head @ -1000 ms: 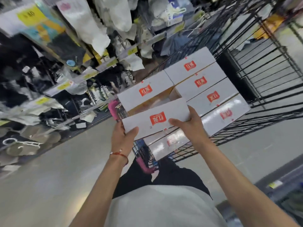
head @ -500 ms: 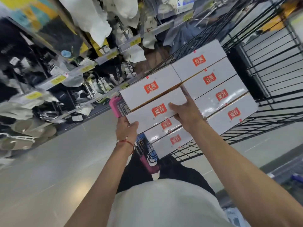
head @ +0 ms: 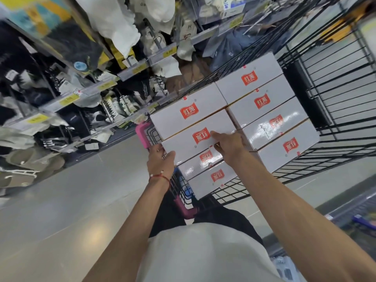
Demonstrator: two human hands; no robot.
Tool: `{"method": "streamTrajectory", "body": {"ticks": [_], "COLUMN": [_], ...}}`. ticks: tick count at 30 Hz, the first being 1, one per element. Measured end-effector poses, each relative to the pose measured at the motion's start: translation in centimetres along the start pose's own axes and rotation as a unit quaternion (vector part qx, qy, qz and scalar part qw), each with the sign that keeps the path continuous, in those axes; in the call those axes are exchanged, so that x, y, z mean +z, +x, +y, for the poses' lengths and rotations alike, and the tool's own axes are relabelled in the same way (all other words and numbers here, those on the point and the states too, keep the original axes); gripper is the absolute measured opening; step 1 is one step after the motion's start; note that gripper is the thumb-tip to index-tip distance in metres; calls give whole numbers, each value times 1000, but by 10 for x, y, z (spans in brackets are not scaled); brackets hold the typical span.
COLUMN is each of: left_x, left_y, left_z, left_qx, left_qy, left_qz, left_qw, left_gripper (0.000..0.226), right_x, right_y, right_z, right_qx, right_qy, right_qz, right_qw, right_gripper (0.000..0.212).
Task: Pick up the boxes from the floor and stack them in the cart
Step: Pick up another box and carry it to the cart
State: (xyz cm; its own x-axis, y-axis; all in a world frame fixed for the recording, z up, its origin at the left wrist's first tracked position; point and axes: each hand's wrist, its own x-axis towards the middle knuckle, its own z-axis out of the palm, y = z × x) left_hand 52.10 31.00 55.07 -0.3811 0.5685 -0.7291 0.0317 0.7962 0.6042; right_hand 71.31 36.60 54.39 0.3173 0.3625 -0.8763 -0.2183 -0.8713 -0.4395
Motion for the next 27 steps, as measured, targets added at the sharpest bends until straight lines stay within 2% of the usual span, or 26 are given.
{"method": "streamTrajectory", "body": {"ticks": [2,5,7,10,11,17,21,27], "left_x": [1,5,8,8,7,-4,-24,-57], "left_y": [2,2,2,3,2,1,7,-4], "left_z": [0,0,-1,-4,-3,4,10,-2], "left_qx": [4,17,22,23,23,1,-4,21], "left_qy": [2,12,18,20,17,16,50,1], "left_qz": [-4,-19,-25,-22,-25,-86,-148,-121], "left_qw": [1000,1000,999,999,999,996,988,992], "left_gripper": [34,32,31,33,35,35,28,21], "right_x": [0,-3,-4,-4,-4,6,15,19], "right_y": [-3,-6,-10,-15,-18,-45,-68,-95], "right_z": [1,5,8,13,15,31,44,75], "right_qx": [0,-20,-27,-16,-10,30,31,18], "right_qy": [1,26,35,37,32,50,59,62], "right_qz": [-7,-23,-37,-60,-65,-57,-56,-100], "right_qw": [1000,999,998,997,997,997,996,993], "right_gripper": [14,8,9,31,32,18,26,13]}}
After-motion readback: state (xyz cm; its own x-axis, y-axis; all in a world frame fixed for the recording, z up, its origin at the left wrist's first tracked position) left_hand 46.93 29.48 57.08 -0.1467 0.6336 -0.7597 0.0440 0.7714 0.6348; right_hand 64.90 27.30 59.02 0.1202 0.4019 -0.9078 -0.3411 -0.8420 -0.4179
